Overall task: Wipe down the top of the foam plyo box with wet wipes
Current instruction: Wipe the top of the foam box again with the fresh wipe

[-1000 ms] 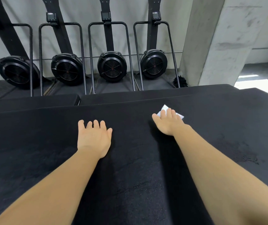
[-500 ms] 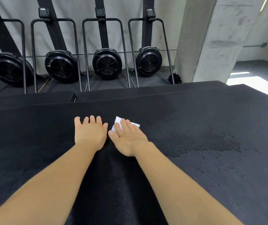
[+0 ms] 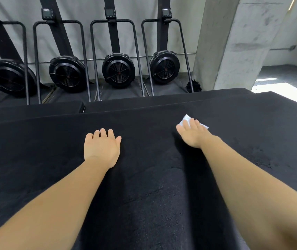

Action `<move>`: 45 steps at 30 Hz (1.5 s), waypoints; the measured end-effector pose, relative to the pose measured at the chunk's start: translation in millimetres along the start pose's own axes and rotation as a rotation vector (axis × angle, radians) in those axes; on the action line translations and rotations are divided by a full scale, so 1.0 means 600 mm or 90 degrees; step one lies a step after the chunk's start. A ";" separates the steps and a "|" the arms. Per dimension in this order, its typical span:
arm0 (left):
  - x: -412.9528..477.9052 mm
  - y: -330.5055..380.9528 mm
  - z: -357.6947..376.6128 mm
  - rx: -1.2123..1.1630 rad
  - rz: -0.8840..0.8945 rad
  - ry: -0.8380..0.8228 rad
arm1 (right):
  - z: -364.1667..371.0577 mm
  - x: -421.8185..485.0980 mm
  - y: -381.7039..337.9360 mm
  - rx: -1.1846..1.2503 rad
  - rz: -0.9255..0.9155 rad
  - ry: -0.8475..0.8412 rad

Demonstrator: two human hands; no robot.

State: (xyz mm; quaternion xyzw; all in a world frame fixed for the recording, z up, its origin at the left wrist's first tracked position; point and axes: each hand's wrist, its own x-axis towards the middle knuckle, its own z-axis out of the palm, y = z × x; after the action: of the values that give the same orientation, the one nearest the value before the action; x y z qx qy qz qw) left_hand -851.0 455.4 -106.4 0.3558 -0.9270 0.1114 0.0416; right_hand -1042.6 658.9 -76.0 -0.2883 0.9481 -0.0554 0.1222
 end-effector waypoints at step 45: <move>-0.192 -0.007 -0.035 0.086 -0.067 -0.074 | 0.047 -0.123 -0.045 0.002 -0.013 0.044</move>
State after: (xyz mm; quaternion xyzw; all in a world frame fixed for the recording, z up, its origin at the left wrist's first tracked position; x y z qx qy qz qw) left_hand -762.7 532.4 -103.1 0.4121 -0.8981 0.1506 -0.0304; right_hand -961.7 677.1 -84.0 -0.2959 0.9486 -0.0677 0.0890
